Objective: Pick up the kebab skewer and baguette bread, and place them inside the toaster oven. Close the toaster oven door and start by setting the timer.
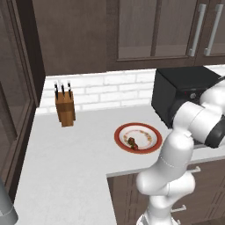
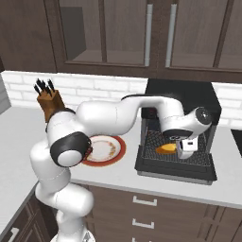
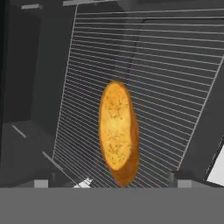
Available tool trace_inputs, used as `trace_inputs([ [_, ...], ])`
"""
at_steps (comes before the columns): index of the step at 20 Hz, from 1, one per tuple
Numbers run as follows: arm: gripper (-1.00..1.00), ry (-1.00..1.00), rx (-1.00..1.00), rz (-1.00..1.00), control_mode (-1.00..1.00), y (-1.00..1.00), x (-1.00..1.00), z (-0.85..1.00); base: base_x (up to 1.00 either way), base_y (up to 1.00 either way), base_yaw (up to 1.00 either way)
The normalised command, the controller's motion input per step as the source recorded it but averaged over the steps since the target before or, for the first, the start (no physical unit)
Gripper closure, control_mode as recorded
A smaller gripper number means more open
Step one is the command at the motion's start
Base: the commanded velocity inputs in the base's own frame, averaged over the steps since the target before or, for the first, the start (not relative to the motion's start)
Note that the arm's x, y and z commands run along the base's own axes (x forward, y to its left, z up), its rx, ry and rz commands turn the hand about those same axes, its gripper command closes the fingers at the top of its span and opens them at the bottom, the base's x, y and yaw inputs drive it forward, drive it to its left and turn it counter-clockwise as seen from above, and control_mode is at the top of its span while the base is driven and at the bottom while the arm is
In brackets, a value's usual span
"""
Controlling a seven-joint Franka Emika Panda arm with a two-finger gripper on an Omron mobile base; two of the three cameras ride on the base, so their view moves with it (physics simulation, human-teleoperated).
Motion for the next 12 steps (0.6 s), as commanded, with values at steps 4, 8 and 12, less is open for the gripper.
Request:
trace_inputs([
  [4,-1.00,0.00,0.00,0.19,-1.00,0.06,-1.00,0.05,0.00,0.00,0.00],
  [8,-1.00,0.02,-0.05,0.25,-1.00,0.63,-0.76,0.16,0.00,0.00,0.00],
  [12,-1.00,0.08,-0.11,0.15,-1.00,0.98,-0.47,0.15,0.00,0.00,0.00],
])
